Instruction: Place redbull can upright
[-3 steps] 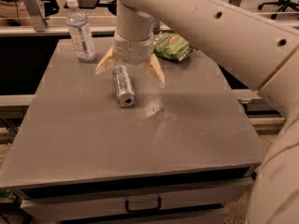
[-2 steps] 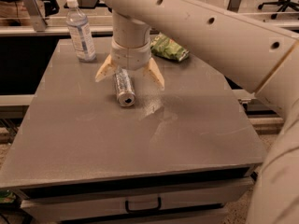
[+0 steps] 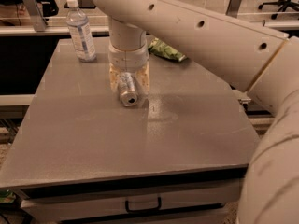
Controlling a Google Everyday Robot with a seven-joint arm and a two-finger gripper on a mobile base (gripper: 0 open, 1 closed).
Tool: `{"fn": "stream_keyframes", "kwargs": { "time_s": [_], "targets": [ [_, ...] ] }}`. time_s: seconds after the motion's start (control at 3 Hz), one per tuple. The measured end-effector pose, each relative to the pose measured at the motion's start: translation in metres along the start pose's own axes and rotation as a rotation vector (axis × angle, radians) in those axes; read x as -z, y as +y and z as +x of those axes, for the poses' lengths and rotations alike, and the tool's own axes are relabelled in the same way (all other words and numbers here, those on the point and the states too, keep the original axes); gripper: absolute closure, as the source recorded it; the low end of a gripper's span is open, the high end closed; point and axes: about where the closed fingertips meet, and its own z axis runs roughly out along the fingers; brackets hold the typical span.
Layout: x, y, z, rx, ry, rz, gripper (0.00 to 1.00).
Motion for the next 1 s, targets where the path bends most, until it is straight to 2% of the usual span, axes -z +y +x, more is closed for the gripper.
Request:
{"fn": "stream_keyframes", "kwargs": {
  "time_s": [0.33,0.67,1.0],
  "targets": [
    [0.008,0.001,-0.001,-0.005,-0.043,0.022,0.62],
    [0.039,0.008,-0.004,-0.124,-0.168,0.147,0.99],
    [0.065,0.004,-0.002,-0.244,-0.244,0.258,1.00]
  ]
}}
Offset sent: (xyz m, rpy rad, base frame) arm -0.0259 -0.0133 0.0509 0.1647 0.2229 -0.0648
